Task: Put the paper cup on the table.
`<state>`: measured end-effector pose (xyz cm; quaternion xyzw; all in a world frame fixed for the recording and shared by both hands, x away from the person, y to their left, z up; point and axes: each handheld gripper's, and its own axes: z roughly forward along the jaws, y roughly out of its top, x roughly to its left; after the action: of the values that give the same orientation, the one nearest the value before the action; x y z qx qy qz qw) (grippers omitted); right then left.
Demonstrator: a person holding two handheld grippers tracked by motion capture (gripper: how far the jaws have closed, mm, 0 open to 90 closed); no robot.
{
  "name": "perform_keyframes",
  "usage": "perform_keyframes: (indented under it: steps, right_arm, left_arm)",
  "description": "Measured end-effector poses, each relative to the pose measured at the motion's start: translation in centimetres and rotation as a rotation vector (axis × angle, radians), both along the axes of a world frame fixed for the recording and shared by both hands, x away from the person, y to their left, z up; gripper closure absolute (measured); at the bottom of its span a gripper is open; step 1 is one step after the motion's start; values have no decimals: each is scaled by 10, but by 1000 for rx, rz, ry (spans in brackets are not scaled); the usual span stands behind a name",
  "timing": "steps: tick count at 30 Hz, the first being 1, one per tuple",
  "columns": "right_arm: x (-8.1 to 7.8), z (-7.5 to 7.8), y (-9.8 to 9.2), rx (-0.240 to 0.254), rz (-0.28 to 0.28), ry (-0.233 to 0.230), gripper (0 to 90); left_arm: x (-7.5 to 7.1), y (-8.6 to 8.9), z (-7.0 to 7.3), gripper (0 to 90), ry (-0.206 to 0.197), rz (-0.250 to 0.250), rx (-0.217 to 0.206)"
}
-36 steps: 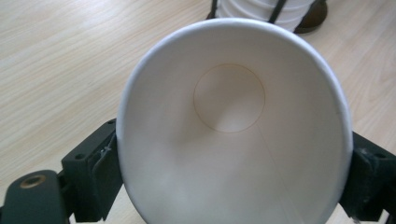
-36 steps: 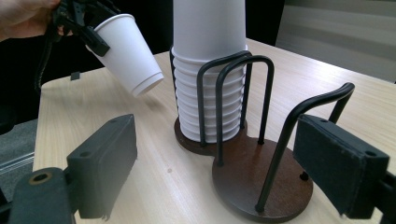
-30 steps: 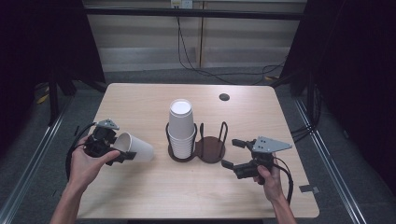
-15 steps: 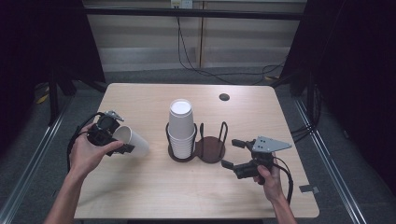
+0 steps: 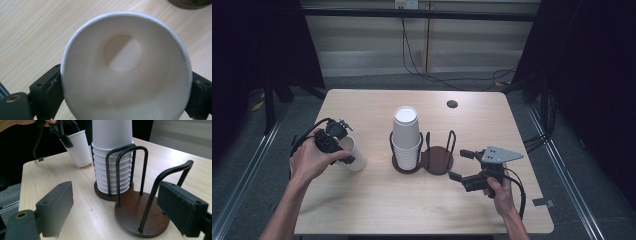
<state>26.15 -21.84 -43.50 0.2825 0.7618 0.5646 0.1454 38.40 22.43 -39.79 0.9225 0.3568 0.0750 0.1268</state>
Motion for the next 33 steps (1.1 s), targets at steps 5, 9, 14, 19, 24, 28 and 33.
perform_keyframes:
  steps: [5, 9, 14, 19, 24, 28, 33]
  right_arm:
    - [0, 0, -1, 1, 0, 0, 133]
    - [0, 0, -1, 0, 0, 0, 132]
    - [0, 0, -1, 1, 1, 4, 133]
    - [-1, 0, -1, 0, -1, 3, 132]
    - [-1, 0, -1, -1, -4, 5, 133]
    - [-1, 0, 0, -5, -4, 4, 133]
    - [-1, 0, -1, -1, -5, 6, 133]
  left_arm:
    - [6, -6, 1, 73, 29, -19, 40]
    - [9, -13, 0, 65, 31, -37, 52]
    - [11, -18, -4, 63, 18, -32, 63]
    - [13, -18, -11, 55, 44, -42, 59]
    - [8, -16, -14, 64, -1, -81, 47]
    - [5, -10, -20, 71, -19, -97, -11]
    - [3, 0, -25, 72, -14, -125, -89]
